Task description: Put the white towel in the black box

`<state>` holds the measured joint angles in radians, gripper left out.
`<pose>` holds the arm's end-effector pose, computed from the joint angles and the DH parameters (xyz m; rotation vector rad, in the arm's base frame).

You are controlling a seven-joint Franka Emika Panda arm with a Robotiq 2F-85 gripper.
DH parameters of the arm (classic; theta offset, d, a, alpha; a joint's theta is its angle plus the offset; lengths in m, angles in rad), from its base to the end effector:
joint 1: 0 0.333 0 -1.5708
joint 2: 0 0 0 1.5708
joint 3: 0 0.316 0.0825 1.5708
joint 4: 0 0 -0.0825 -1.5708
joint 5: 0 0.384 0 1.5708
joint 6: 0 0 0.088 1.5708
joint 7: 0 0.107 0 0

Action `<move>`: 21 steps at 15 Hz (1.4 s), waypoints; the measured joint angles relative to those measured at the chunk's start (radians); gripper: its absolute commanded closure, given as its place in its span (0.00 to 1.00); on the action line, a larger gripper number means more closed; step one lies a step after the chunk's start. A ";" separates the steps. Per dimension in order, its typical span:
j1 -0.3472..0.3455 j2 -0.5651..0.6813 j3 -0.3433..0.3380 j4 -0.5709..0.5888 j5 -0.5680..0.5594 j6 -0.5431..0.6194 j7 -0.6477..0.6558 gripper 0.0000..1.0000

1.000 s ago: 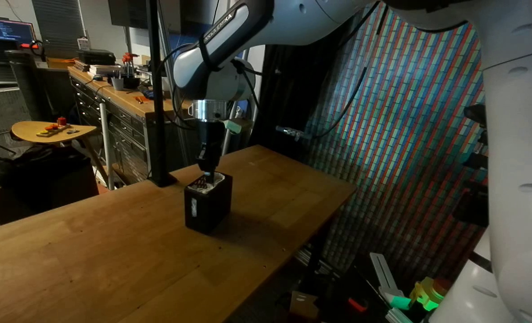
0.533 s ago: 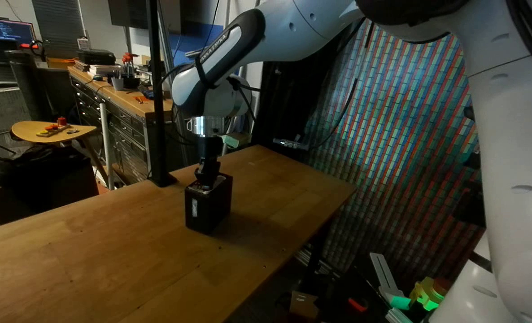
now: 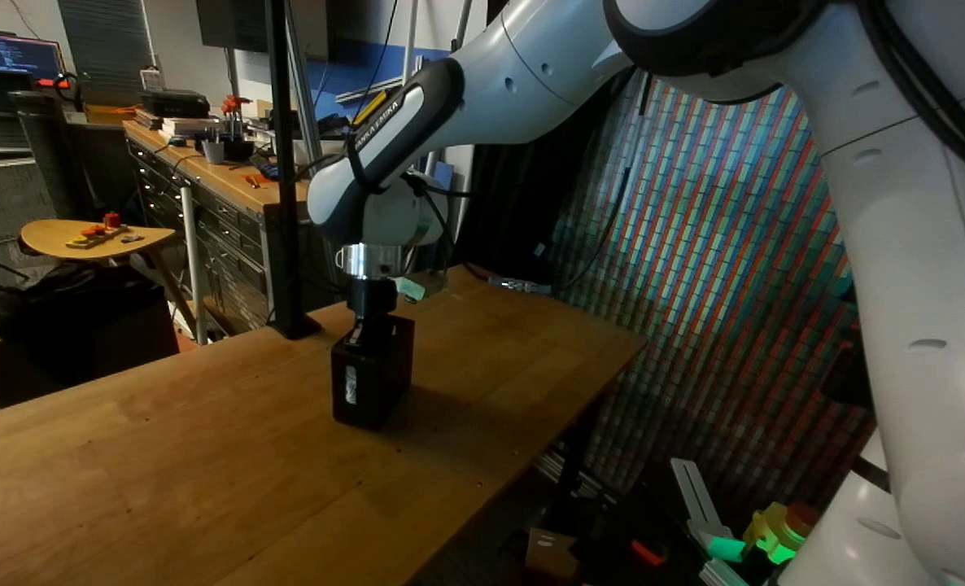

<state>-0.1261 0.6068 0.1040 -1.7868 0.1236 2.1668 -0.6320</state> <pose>0.6319 -0.0128 0.1984 -2.8161 -0.7447 0.2392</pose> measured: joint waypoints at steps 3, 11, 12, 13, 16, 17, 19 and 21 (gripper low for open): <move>-0.011 0.007 0.009 -0.001 0.028 0.003 -0.004 1.00; -0.034 0.007 0.031 -0.028 0.110 0.030 -0.020 1.00; -0.035 0.006 0.031 -0.030 0.117 0.032 -0.021 1.00; -0.036 0.006 0.031 -0.031 0.123 0.033 -0.022 1.00; -0.042 0.006 0.033 -0.034 0.138 0.035 -0.028 1.00; -0.044 0.006 0.033 -0.035 0.142 0.036 -0.032 1.00; -0.047 0.007 0.034 -0.036 0.151 0.036 -0.038 1.00; -0.050 0.007 0.034 -0.038 0.161 0.036 -0.043 1.00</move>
<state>-0.1758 0.6137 0.1378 -1.8244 0.2844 2.2030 -0.6753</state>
